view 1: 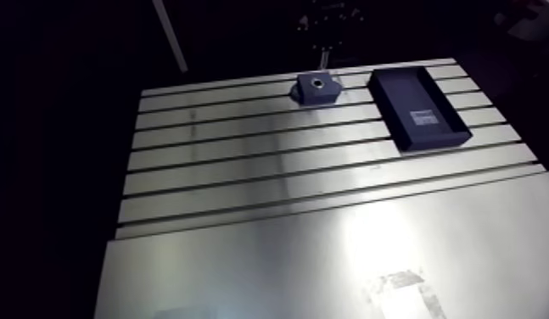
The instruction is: Pick up the bearing and press it into the housing until flush.
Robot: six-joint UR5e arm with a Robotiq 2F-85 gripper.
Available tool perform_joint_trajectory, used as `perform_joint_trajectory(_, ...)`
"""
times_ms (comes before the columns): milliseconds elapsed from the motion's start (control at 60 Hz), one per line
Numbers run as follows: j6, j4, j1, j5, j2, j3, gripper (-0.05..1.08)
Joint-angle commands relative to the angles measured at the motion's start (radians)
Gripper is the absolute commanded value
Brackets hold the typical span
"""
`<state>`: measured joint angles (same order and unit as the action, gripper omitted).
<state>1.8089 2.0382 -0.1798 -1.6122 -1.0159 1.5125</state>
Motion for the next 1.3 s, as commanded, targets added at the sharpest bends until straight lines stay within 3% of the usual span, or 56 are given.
perform_joint_trajectory(17, 0.000, -0.095, 0.002, 0.000, -0.032, -0.005, 0.05)
perform_joint_trajectory(33, 0.000, -0.119, 0.002, 0.003, -0.035, -0.007, 0.01)
perform_joint_trajectory(250, -0.001, -0.187, 0.003, 0.001, -0.108, -0.014, 0.00)
perform_joint_trajectory(567, -0.010, -0.350, 0.000, 0.004, -0.290, -0.036, 0.00)
perform_joint_trajectory(767, -0.015, -0.428, -0.001, 0.005, -0.373, -0.026, 0.00)
perform_joint_trajectory(967, -0.018, -0.471, -0.001, 0.010, -0.440, -0.022, 0.00)
perform_joint_trajectory(1050, -0.020, -0.477, -0.001, 0.023, -0.470, -0.018, 0.00)
perform_joint_trajectory(1150, -0.021, -0.479, -0.003, 0.025, -0.500, -0.011, 0.00)
perform_joint_trajectory(1300, -0.029, -0.476, -0.006, 0.027, -0.516, 0.002, 0.00)
